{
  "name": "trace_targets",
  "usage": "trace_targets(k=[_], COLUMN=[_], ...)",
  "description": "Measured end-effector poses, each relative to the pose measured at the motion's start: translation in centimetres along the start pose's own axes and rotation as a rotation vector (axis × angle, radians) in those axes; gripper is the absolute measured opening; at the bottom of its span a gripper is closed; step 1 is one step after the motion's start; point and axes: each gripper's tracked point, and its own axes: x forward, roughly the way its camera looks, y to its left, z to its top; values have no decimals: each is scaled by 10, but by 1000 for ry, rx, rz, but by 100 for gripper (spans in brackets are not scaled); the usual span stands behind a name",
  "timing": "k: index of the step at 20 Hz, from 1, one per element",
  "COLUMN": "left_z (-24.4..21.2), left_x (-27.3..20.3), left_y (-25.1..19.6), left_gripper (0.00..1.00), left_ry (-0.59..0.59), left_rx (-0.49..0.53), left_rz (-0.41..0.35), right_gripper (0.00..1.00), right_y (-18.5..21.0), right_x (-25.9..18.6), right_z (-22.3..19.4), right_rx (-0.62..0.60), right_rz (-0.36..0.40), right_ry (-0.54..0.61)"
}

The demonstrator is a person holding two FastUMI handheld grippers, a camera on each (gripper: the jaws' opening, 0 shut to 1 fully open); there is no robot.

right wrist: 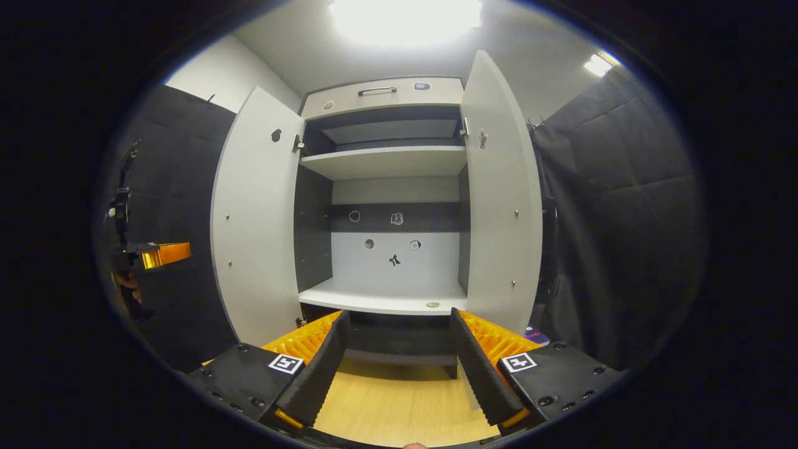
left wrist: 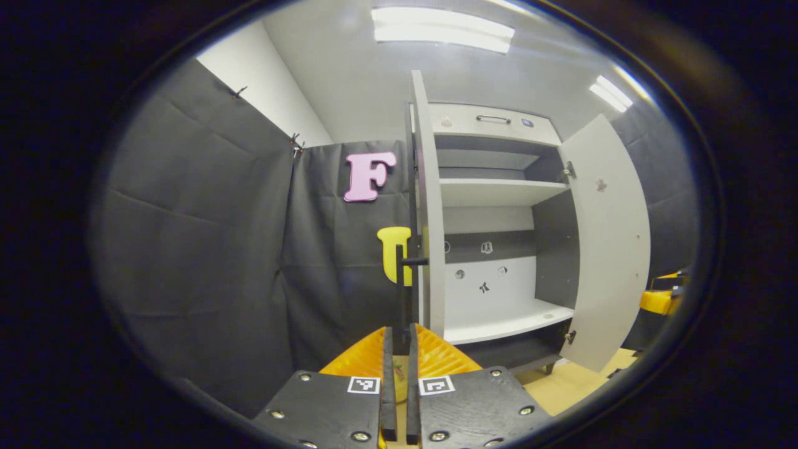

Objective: Open the right door of the double-door shoe cabinet with the right hand, and open the left door with the left hand.

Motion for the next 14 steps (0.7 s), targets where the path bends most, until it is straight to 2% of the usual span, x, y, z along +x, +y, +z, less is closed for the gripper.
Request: trace_targets(k=[5, 11, 12, 14], left_z=[-4, -11, -12, -15], left_x=[-19, -40, -41, -47], left_y=[-6, -12, -13, -15], left_gripper=[7, 8, 8, 8], left_ry=[18, 47, 47, 58], left_rx=[-11, 31, 28, 24], left_rz=[26, 18, 24, 34], right_gripper=[99, 99, 95, 95], right_y=[-20, -38, -39, -42], right_x=[-30, -61, -66, -71], right_z=[1, 9, 8, 6], right_rx=[-25, -58, -59, -61], right_rz=[-23, -40, -40, -33], right_ry=[-18, -77, -80, -74])
